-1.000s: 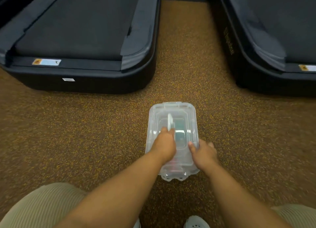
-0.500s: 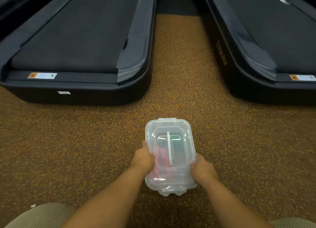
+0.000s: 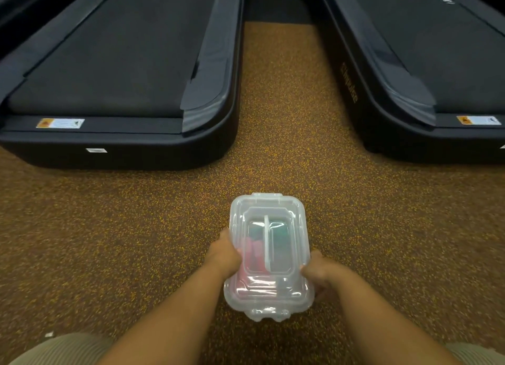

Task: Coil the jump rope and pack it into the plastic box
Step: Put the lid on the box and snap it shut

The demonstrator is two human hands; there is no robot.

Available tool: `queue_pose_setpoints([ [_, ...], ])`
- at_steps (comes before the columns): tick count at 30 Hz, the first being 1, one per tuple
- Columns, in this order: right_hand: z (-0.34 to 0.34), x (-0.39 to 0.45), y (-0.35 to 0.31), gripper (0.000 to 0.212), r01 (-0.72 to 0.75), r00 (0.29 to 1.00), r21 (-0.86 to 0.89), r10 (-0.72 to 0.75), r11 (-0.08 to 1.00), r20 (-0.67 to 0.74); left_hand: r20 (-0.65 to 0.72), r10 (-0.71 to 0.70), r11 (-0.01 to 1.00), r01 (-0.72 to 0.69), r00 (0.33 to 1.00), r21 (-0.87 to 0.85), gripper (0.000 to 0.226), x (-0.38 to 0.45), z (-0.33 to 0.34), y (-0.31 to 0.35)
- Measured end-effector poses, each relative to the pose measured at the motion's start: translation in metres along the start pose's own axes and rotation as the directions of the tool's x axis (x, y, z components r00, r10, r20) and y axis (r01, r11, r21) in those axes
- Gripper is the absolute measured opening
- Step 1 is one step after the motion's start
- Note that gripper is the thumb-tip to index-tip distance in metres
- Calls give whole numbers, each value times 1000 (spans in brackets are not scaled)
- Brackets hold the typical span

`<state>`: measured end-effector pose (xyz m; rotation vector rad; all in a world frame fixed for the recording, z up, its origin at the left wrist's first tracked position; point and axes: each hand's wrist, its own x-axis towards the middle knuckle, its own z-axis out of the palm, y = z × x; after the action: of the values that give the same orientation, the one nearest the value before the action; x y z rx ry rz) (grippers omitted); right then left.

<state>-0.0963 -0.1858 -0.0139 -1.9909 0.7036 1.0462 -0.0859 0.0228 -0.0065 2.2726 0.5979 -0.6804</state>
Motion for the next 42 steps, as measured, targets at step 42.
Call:
queue_pose_setpoints([
  [42,-37,86,-117,45,449,862,-309,-497,839,-99,8,-89,995,90,996,-38,49,12,-1,6],
])
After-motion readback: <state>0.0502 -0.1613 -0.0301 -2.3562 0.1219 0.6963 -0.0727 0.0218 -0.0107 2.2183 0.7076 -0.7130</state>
